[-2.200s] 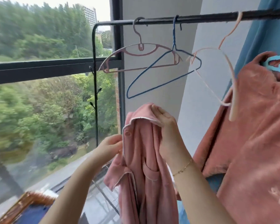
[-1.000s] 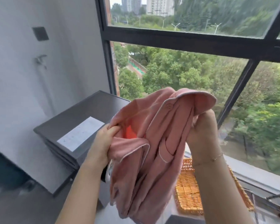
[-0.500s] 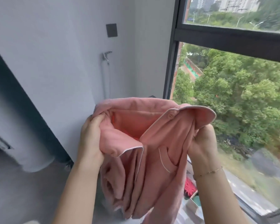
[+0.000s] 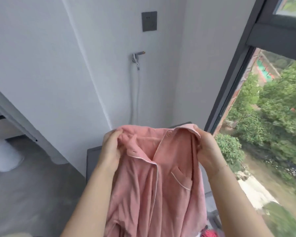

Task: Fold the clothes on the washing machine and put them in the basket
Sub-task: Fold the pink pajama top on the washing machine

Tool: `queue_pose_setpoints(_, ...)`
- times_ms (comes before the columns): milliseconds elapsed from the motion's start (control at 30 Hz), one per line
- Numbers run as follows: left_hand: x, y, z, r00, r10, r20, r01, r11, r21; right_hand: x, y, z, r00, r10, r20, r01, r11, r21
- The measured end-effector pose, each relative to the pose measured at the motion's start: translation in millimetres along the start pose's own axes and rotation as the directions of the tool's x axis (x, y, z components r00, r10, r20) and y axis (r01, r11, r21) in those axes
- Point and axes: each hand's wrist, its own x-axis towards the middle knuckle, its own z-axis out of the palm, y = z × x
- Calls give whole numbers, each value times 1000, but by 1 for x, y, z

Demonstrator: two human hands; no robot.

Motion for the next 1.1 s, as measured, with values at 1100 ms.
queue_pose_setpoints(1100, 91, -31, -118, 942, -317, 108, 195, 780, 595, 69, 73, -48, 954, 202, -221, -280, 866, -415)
